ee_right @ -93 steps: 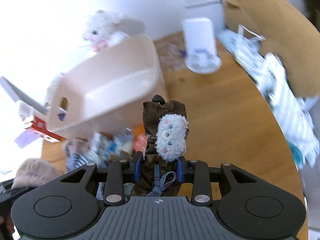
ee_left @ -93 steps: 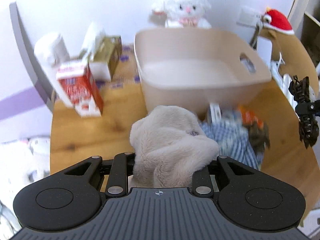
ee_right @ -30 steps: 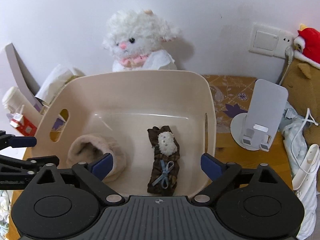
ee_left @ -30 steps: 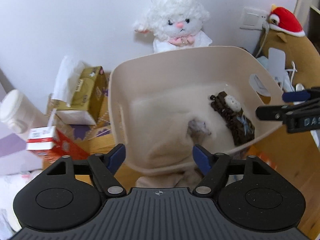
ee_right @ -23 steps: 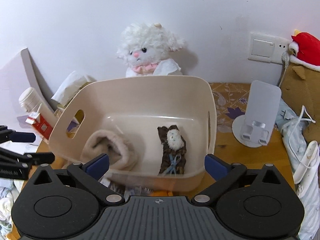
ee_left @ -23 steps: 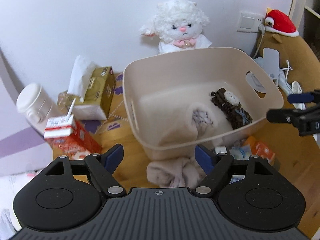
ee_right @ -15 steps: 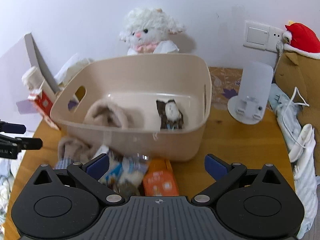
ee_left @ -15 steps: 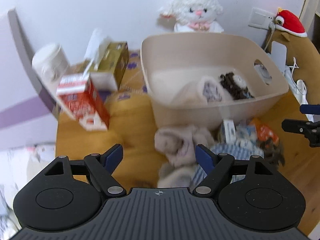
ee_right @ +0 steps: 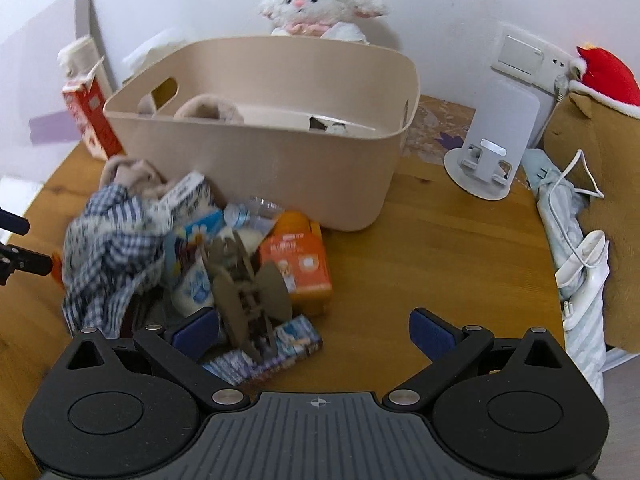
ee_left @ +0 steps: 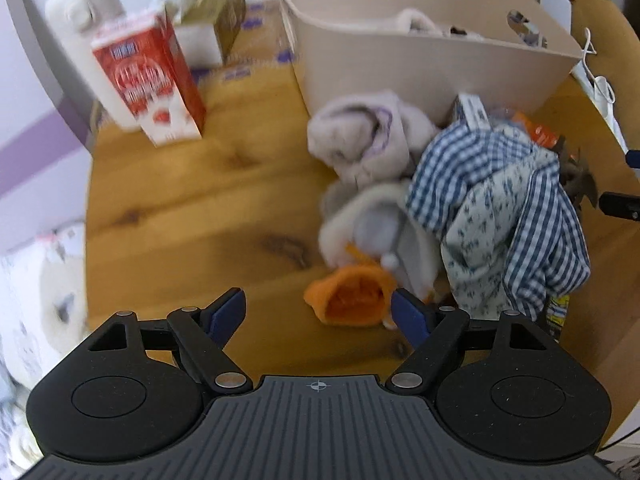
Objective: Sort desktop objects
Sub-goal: 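Grasp the orange plush with the left tool while the right tool grasps the brown hair clip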
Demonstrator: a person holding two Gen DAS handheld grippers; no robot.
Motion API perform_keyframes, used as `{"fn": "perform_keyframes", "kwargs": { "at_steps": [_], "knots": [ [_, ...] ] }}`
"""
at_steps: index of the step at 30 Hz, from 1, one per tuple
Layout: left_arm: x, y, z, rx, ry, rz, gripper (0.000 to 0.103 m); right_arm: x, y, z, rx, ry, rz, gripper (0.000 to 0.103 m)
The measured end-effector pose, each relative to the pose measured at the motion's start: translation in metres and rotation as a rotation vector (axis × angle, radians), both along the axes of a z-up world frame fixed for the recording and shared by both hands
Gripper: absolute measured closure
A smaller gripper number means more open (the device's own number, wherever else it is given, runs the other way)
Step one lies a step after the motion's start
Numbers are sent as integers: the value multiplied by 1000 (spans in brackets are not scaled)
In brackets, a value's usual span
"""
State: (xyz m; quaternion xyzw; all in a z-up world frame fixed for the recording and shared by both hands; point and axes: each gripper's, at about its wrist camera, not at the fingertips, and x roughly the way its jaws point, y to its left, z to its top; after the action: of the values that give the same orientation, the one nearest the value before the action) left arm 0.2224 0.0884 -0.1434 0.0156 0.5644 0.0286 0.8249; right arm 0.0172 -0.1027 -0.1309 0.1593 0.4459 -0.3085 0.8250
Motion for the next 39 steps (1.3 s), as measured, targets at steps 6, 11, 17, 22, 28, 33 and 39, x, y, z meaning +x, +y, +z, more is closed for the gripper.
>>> {"fn": "perform_keyframes", "kwargs": {
  "at_steps": [6,11,17,22,28,33,39],
  "knots": [
    [0,-1,-18,1,48,14,22,9,7,-10,-41,57,105,0],
    [5,3,-23,-42,61,26,22,21,5,-16,-59,87,160,0],
    [14,8,-30,-59,70,41,22,30,1,-28,-52,103,203,0],
    [16,10,-32,-107,55,51,24,30,-2,-28,-47,78,194,0],
    [14,4,-34,-97,59,19,44,34,-1,-27,-32,65,208,18],
    [11,0,-31,-106,61,-14,80,31,2,-25,-6,40,217,42],
    [1,-8,-26,-68,40,-55,86,27,12,-19,-31,35,261,64]
  ]
}}
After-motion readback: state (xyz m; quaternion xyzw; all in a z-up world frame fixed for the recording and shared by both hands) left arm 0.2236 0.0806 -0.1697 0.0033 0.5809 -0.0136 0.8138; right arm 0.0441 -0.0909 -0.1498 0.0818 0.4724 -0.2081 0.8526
